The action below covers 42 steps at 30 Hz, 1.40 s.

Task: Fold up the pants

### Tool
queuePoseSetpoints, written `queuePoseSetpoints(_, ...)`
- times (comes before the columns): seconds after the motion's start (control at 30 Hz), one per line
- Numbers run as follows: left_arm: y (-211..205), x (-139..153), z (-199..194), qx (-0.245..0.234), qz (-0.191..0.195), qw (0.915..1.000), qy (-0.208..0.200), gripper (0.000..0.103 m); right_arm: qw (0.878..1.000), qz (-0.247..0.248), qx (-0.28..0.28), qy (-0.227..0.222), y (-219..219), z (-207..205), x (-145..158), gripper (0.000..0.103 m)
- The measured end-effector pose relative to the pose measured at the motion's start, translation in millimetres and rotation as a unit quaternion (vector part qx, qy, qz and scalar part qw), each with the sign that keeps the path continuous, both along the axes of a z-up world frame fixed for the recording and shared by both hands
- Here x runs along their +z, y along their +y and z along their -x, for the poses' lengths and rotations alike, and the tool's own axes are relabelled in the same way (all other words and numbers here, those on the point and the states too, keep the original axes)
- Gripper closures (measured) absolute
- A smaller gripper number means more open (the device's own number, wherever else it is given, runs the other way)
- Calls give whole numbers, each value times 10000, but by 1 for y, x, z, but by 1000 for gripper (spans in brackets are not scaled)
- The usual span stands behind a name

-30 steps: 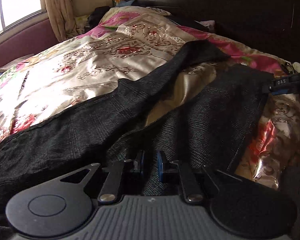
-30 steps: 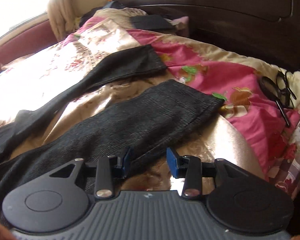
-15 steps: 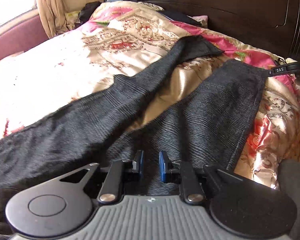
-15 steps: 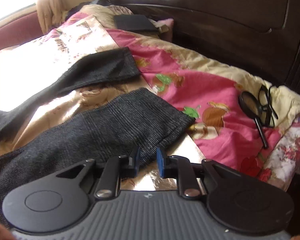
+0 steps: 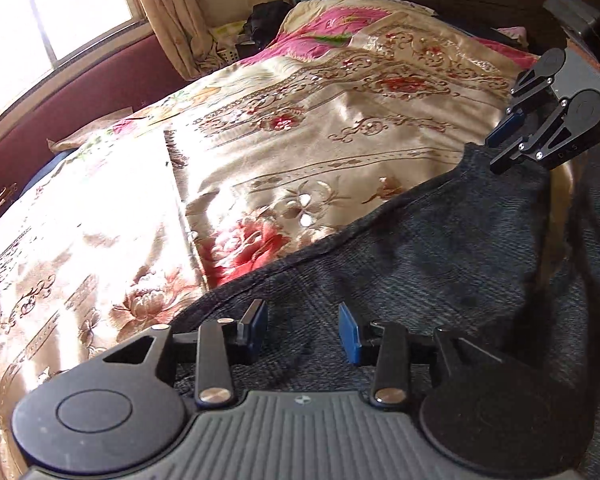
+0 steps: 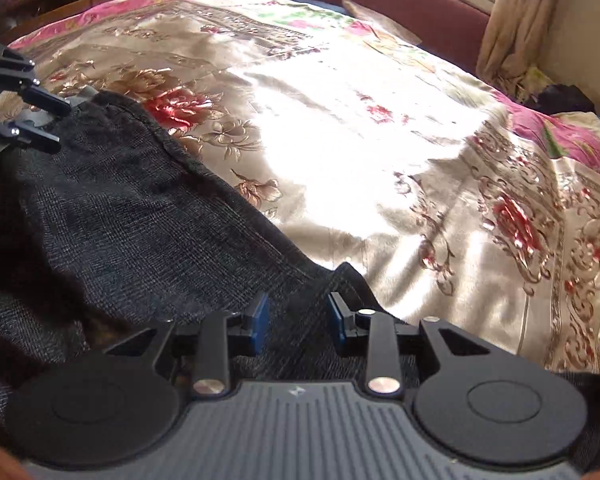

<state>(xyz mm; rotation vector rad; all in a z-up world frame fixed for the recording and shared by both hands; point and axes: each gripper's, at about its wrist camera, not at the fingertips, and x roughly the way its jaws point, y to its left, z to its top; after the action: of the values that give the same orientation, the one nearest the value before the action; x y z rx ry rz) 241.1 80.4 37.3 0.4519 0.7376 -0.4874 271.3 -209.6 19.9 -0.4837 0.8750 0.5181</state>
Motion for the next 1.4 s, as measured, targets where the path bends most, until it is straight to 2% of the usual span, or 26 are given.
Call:
queuePoseSetpoints(0.13,17,-9,-42,-166,-257,9994,168,50,9980,332,324,426,16,-38,-14,67)
queuePoseSetpoints(0.3,31,-22,-76,-373,-459,9965,589,50,9936,383,439,964,21,-61,-22,66)
queuePoseSetpoints(0.4,40,-27,-87,-484,-468,9941,848,47,9892,509,680,1193,27,-73,-24,63)
queuePoseSetpoints(0.57,53,-20,-103,-535,-371,9930,985,44,9828,546,864,1541,33,-92,-20,60)
queuePoseSetpoints(0.63,57,-23,-109,-566,-315,9915,1132,39,9791,542,913,1734,37,-98,-23,60)
queuePoseSetpoints(0.73,59,-33,-116,-630,-251,9879,1398,38,9721,637,1071,1986,46,-103,-32,58)
queuePoseSetpoints(0.93,64,-32,-111,-782,-291,9855,1476,38,9654,769,1206,2182,45,-97,-30,61)
queuePoseSetpoints(1.07,62,-28,-106,-935,-428,9835,1486,50,9582,867,1398,2343,50,-96,-31,59)
queuePoseSetpoints(1.13,60,-30,-108,-1007,-562,9830,1429,50,9567,1007,1513,2275,54,-96,-33,63)
queuePoseSetpoints(1.27,58,-38,-120,-925,-558,9817,1571,50,9617,1022,1288,2194,62,-97,-43,64)
queuePoseSetpoints(1.3,58,-39,-119,-915,-558,9821,1548,50,9636,976,1312,2116,61,-93,-41,72)
queuePoseSetpoints(1.33,58,-38,-118,-902,-581,9828,1501,50,9661,915,1235,2077,60,-90,-39,84)
queuePoseSetpoints(1.37,57,-37,-116,-874,-618,9836,1450,59,9684,884,1166,2019,58,-86,-37,86)
queuePoseSetpoints(1.4,56,-38,-113,-803,-724,9847,1364,74,9706,884,1138,1930,58,-81,-35,89)
